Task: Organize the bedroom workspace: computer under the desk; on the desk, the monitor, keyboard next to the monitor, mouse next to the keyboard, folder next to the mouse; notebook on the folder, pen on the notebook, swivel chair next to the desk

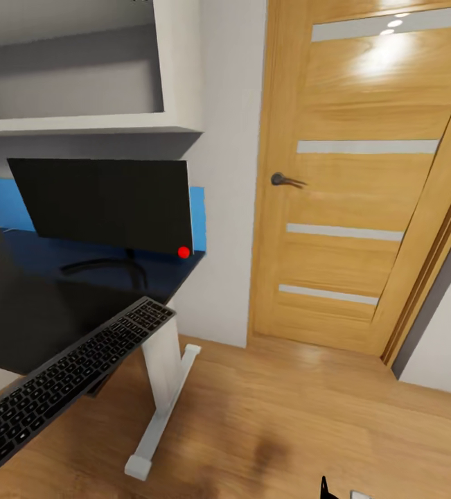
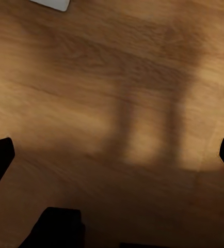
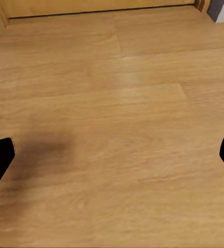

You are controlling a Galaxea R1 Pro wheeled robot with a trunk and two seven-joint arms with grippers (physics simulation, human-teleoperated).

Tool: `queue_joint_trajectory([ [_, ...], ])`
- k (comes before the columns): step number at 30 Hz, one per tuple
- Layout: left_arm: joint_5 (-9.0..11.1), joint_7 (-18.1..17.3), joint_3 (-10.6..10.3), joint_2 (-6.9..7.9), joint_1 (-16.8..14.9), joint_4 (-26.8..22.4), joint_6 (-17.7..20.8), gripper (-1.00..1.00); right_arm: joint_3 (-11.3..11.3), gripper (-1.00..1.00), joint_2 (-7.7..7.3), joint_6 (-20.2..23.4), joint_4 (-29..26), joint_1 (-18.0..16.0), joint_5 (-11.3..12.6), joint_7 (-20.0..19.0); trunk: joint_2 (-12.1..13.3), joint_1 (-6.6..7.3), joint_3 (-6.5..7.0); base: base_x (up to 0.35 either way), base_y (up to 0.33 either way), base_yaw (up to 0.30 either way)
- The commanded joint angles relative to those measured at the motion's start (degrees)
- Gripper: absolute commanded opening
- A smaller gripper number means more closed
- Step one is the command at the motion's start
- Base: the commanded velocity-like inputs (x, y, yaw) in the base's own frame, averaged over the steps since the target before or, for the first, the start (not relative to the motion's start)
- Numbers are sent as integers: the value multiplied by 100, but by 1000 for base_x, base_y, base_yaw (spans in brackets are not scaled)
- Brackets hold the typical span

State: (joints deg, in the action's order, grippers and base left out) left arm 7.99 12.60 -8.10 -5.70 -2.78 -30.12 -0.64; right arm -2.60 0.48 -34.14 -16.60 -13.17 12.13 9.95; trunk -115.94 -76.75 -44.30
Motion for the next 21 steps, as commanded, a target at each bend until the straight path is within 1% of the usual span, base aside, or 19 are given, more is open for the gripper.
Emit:
queue_joint_trajectory([
  [1,61,49,-45,6,-4,-2,-7,100,-18,100,4,-14,2,-2,-64,-4,-2,1,-5,0,-321,279],
  [2,61,49,-44,7,-4,-2,-7,100,-6,100,7,-14,4,-2,-189,-3,-2,1,-5,0,-324,279],
  [4,61,49,-44,7,-4,-2,-7,100,1,100,9,-14,7,-2,-320,-3,-2,1,-5,0,-326,279],
  [5,63,49,-43,7,-4,-2,-7,100,9,100,12,-14,13,-2,-536,-2,-2,1,-5,0,-329,279],
  [7,66,52,-41,7,-4,-2,-8,100,11,100,12,-14,14,-2,-622,-1,-2,1,-5,0,-329,279],
  [10,69,56,-29,14,-4,-2,-11,100,13,100,13,-14,16,-2,-682,-1,-2,1,-5,0,-330,279],
  [16,90,66,-11,104,-4,-10,-15,100,14,100,13,-14,16,-2,-709,-2,-2,1,-5,0,-321,279],
  [19,112,67,-11,115,-4,-11,-25,100,14,100,13,-14,16,-2,-711,-2,-2,1,-5,0,-265,279],
  [21,132,70,-9,119,-4,-11,-111,100,14,100,13,-14,16,-2,-711,-2,-2,1,-5,0,-161,279],
])
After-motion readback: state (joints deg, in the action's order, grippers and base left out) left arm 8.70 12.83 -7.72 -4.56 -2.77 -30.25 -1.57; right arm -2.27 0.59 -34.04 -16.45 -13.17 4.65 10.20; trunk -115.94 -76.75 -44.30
